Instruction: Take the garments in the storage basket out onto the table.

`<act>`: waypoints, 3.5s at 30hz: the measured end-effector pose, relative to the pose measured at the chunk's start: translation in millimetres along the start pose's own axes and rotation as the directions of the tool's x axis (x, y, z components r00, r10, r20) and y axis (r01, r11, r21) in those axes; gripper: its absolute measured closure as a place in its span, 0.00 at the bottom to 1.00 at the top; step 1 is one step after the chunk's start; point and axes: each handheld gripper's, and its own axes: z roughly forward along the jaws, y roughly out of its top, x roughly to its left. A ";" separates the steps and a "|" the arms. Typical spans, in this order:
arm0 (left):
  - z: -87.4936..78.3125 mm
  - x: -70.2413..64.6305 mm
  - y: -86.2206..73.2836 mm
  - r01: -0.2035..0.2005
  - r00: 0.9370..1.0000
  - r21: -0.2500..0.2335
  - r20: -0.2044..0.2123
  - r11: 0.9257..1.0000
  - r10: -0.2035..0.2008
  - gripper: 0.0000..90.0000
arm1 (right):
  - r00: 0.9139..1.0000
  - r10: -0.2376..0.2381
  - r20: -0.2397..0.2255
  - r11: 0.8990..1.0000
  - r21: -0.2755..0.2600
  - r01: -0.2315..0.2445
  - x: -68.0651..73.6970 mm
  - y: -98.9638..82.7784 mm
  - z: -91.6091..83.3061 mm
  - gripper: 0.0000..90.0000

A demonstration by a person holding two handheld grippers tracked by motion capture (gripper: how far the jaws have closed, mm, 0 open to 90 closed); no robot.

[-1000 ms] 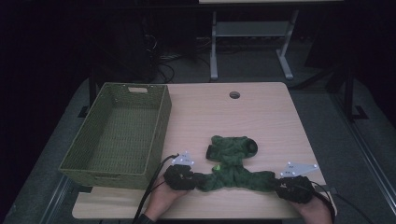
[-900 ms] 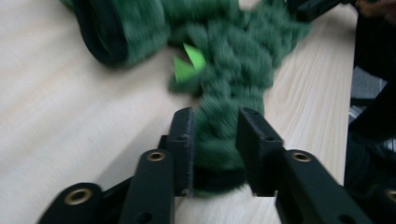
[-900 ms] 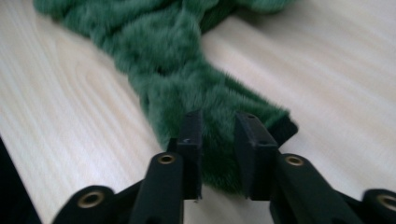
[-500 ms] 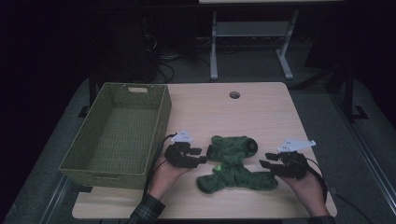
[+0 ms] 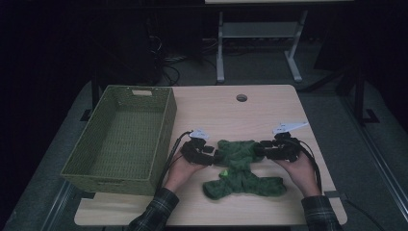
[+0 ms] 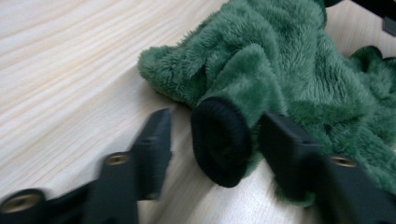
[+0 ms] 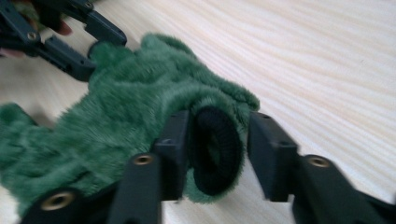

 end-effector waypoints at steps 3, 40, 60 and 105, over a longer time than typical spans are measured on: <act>3.4 -0.6 0.1 -0.018 1.000 0.011 -0.003 1.000 0.018 0.78 | 1.000 -0.005 0.004 1.000 0.010 0.005 0.5 -1.8 3.8 0.80; -44.1 -30.2 -3.0 -0.050 0.997 -0.004 -0.055 0.999 0.050 0.66 | 1.000 -0.006 0.021 0.998 0.066 0.005 16.9 -51.5 -24.0 0.68; 2.0 8.1 48.7 -0.014 0.996 0.007 -0.093 1.000 0.015 0.58 | 0.997 0.056 0.053 0.998 0.010 -0.056 -4.3 25.2 9.0 0.63; -17.4 13.7 56.7 -0.071 0.985 -0.103 -0.167 0.992 0.053 0.99 | 0.992 0.026 0.123 0.996 -0.087 -0.016 -4.9 34.8 11.0 0.97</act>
